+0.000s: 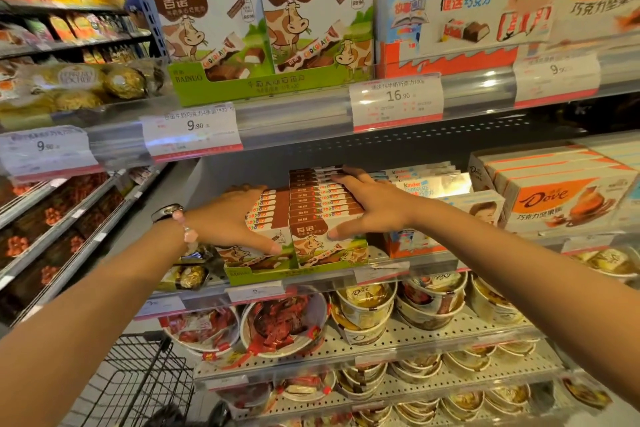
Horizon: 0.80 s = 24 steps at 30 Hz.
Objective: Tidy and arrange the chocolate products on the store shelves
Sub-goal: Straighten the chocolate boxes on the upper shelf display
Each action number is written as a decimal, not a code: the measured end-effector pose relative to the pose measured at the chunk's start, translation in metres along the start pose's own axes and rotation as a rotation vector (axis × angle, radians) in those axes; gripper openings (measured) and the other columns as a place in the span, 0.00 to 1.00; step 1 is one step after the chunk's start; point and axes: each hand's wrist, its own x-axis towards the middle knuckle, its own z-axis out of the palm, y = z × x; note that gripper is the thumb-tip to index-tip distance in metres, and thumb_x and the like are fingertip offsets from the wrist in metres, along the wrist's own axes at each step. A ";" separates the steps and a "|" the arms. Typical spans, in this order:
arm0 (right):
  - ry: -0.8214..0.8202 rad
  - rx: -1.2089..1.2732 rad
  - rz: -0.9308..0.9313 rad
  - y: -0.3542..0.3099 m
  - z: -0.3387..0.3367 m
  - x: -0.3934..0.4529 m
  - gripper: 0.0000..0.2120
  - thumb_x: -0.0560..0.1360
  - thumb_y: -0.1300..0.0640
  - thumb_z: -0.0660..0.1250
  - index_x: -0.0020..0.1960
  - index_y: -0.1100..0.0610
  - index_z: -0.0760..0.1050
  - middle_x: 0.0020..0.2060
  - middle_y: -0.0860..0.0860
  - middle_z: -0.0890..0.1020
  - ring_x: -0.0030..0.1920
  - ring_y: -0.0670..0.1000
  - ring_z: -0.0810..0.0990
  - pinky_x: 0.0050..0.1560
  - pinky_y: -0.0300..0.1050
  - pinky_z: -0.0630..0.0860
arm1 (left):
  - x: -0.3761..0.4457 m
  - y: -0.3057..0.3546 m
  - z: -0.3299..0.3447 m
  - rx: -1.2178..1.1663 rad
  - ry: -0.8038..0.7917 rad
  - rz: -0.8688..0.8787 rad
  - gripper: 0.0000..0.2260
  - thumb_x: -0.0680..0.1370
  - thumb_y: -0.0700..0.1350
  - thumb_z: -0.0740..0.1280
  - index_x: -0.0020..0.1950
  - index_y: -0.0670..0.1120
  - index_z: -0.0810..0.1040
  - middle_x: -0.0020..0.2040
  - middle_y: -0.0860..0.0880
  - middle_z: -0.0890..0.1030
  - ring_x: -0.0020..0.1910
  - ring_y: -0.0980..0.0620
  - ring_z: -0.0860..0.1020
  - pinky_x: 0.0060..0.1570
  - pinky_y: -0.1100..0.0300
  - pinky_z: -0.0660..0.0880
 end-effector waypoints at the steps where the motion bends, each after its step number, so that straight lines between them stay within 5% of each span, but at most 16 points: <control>1: -0.002 0.008 -0.002 0.001 0.000 0.000 0.48 0.64 0.32 0.69 0.75 0.46 0.50 0.75 0.50 0.54 0.69 0.55 0.66 0.69 0.55 0.66 | 0.001 -0.003 0.001 0.015 0.016 -0.002 0.44 0.50 0.79 0.64 0.59 0.57 0.69 0.51 0.59 0.76 0.52 0.59 0.75 0.54 0.58 0.74; 5: -0.057 0.019 -0.015 0.004 -0.004 0.001 0.50 0.64 0.34 0.71 0.76 0.45 0.46 0.76 0.49 0.49 0.73 0.55 0.60 0.71 0.54 0.62 | 0.000 0.002 -0.003 0.106 0.002 -0.059 0.49 0.48 0.79 0.64 0.62 0.56 0.67 0.56 0.57 0.74 0.57 0.54 0.74 0.57 0.56 0.72; 9: -0.073 0.060 -0.100 0.013 -0.015 -0.007 0.53 0.61 0.34 0.73 0.76 0.47 0.48 0.75 0.50 0.55 0.73 0.53 0.58 0.72 0.54 0.61 | 0.001 0.019 -0.004 0.263 0.086 -0.088 0.66 0.46 0.80 0.61 0.76 0.48 0.48 0.75 0.48 0.57 0.73 0.48 0.57 0.71 0.51 0.59; 14: -0.053 0.022 -0.161 0.040 -0.040 -0.034 0.52 0.65 0.43 0.76 0.77 0.53 0.46 0.76 0.50 0.52 0.75 0.50 0.51 0.74 0.48 0.55 | 0.014 0.058 -0.001 0.244 0.154 -0.003 0.61 0.51 0.79 0.63 0.76 0.51 0.50 0.75 0.50 0.58 0.72 0.50 0.58 0.72 0.53 0.57; 18: -0.104 -0.109 -0.084 0.076 -0.063 -0.054 0.55 0.65 0.42 0.75 0.78 0.54 0.43 0.77 0.51 0.48 0.76 0.52 0.48 0.74 0.50 0.52 | 0.036 0.095 0.013 0.225 0.143 0.029 0.55 0.56 0.75 0.67 0.76 0.52 0.51 0.75 0.50 0.58 0.72 0.49 0.58 0.70 0.53 0.56; 24: -0.199 -0.244 0.013 0.120 -0.085 -0.064 0.56 0.63 0.39 0.75 0.78 0.53 0.45 0.76 0.51 0.56 0.75 0.54 0.57 0.73 0.51 0.59 | 0.085 0.141 0.030 0.151 0.140 0.043 0.48 0.55 0.74 0.69 0.70 0.55 0.63 0.66 0.53 0.69 0.63 0.52 0.69 0.64 0.52 0.69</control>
